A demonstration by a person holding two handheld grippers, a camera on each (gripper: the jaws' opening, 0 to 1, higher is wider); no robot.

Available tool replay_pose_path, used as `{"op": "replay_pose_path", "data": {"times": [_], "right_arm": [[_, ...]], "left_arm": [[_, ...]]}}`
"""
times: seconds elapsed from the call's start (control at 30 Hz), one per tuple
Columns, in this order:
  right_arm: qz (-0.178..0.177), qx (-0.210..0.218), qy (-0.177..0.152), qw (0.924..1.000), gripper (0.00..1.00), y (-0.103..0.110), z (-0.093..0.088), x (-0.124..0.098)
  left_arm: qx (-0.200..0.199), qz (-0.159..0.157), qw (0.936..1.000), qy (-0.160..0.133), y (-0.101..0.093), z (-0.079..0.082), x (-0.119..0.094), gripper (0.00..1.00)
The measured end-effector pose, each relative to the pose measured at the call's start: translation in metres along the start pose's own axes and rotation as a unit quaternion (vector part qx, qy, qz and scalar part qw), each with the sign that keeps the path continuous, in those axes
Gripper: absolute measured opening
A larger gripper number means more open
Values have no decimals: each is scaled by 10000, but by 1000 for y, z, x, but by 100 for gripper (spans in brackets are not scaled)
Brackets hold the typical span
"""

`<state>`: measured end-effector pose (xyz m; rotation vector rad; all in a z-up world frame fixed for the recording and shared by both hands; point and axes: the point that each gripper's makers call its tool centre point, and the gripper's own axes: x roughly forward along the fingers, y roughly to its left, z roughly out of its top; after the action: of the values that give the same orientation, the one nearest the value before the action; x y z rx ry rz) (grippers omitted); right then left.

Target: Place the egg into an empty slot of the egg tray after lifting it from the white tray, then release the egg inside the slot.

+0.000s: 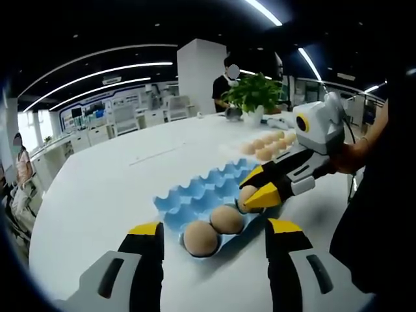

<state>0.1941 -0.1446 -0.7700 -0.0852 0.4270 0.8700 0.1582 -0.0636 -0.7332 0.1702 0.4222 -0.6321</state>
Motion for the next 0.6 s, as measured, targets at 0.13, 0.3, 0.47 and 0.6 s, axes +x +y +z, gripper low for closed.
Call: {"op": "replay_pose_path", "data": {"times": [0.13, 0.3, 0.47, 0.6], "right_arm": [[5, -64, 9, 10000, 24, 3, -1, -3], [-126, -69, -119, 9998, 24, -3, 4, -14], [-392, 25, -168, 9991, 24, -20, 4, -27], [-661, 154, -134, 9976, 24, -37, -3, -40]], "left_arm": [[22, 1, 10000, -14, -1, 3, 0, 63], [34, -6, 10000, -51, -2, 8, 0, 63], [48, -37, 10000, -50, -4, 12, 2, 63], [54, -78, 9999, -59, -4, 9, 4, 63]]}}
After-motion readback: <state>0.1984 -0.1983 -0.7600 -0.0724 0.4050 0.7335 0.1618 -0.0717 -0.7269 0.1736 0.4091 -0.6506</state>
